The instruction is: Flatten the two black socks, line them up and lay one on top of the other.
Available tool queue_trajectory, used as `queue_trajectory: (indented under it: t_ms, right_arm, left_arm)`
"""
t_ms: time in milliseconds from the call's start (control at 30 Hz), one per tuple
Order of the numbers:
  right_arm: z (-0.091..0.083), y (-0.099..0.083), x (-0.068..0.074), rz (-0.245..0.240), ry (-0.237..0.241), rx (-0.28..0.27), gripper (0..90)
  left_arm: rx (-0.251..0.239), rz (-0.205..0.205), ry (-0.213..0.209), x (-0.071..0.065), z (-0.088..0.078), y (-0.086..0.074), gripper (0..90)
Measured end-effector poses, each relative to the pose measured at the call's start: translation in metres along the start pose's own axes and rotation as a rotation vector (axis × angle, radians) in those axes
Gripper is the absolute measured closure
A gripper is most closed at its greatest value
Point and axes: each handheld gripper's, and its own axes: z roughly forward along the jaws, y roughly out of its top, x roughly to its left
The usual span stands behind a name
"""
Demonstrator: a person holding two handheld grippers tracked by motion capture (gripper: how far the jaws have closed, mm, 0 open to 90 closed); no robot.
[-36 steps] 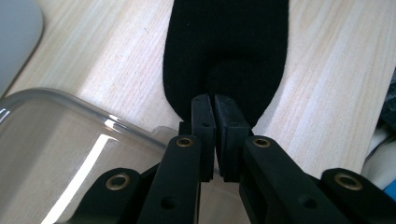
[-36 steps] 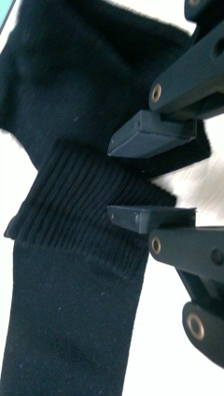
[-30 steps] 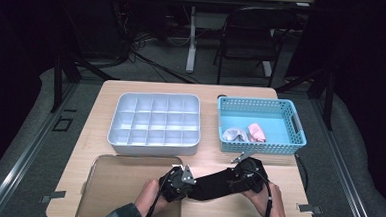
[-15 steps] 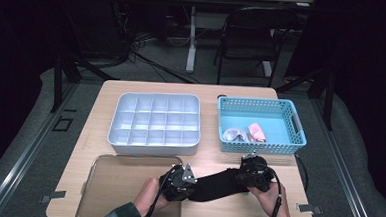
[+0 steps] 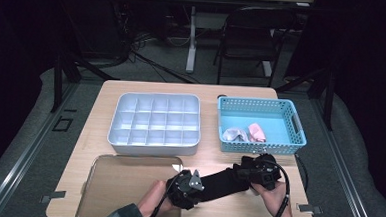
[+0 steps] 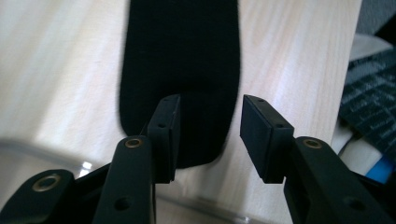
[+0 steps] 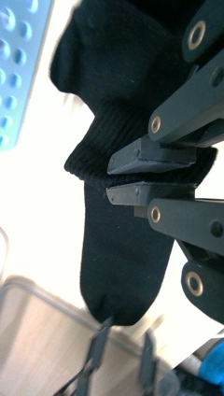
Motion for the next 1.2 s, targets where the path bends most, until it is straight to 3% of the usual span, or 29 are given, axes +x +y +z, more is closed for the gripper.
queue_trajectory:
  t_ms: [100,300,433,567,800,867,967,1033,1200]
  right_arm:
    - [0.000,-0.001,-0.004,0.018,-0.024,0.000,81.7]
    - [-0.001,-0.001,-0.005,0.002,-0.071,0.004,75.4]
    - [-0.005,0.001,0.006,-0.085,-0.093,-0.018,63.6]
    - [-0.010,0.001,0.028,-0.200,-0.073,-0.049,56.3]
    - [0.006,-0.005,0.074,-0.417,0.016,0.018,49.2]
    - [0.011,-0.008,0.083,-0.468,0.016,0.040,49.0]
    - [0.021,-0.011,0.088,-0.496,0.005,0.071,54.2]
    - [0.030,-0.012,0.087,-0.519,-0.045,0.104,59.3]
    - [0.040,-0.011,0.071,-0.493,-0.115,0.148,66.4]
  left_arm:
    - [-0.008,-0.001,0.014,0.000,0.001,-0.001,68.9]
    - [-0.030,0.000,0.042,0.001,0.002,-0.003,84.4]
    - [-0.079,-0.028,0.027,0.004,-0.002,-0.002,86.3]
    - [-0.142,-0.095,0.005,0.008,-0.017,0.005,86.5]
    - [-0.218,-0.202,0.014,0.016,-0.034,0.010,86.4]
    - [-0.238,-0.216,0.023,0.017,-0.037,0.010,86.5]
    - [-0.259,-0.215,0.034,0.017,-0.041,0.011,87.0]
    - [-0.269,-0.215,0.033,0.016,-0.043,0.012,87.4]
    - [-0.303,-0.208,0.048,0.014,-0.050,0.012,88.1]
